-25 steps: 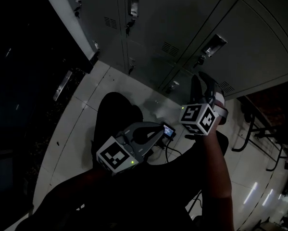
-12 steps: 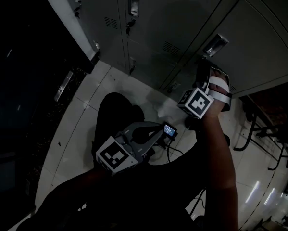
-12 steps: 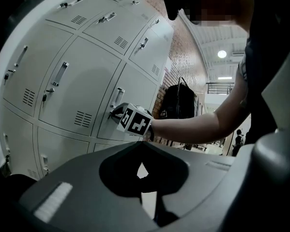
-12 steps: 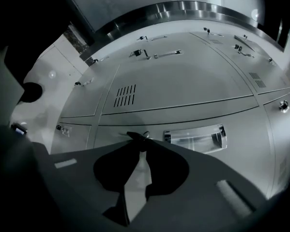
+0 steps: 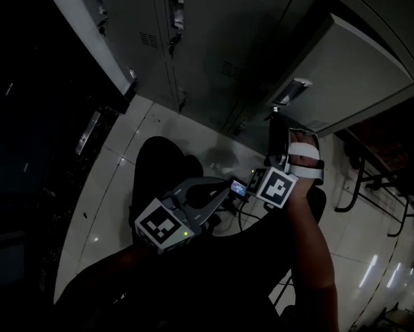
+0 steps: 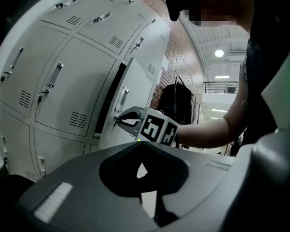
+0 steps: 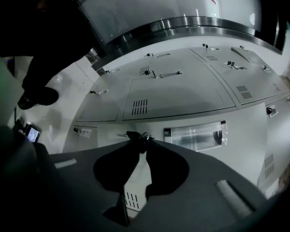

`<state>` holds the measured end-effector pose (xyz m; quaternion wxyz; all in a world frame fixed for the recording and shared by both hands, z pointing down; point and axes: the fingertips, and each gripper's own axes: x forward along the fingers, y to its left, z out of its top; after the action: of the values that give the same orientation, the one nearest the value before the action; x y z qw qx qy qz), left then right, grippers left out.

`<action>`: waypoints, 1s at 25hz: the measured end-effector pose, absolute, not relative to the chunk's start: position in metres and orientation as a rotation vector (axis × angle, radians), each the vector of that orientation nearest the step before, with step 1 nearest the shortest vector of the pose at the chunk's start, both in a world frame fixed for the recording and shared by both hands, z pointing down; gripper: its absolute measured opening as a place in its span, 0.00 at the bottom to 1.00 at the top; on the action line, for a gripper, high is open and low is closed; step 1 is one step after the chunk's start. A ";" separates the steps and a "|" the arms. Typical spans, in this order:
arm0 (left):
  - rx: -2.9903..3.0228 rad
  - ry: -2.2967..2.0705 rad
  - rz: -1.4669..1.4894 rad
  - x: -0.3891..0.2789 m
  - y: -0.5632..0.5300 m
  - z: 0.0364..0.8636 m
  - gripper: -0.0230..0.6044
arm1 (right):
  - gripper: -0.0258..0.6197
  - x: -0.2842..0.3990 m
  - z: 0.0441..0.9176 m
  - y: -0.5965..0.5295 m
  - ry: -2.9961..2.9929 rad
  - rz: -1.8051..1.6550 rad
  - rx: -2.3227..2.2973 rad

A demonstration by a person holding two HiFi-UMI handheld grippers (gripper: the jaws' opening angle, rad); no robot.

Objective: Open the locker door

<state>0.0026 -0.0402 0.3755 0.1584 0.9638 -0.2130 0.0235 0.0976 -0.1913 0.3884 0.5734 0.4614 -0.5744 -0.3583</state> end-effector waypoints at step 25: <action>2.798 -0.499 0.139 0.029 -0.009 0.377 0.06 | 0.12 0.210 0.392 -0.018 -1.228 -0.575 1.149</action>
<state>0.0286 -0.0092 0.3772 0.1473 0.9726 -0.1733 0.0483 0.2096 -0.0180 0.3920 0.6305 0.5019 -0.5363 -0.2510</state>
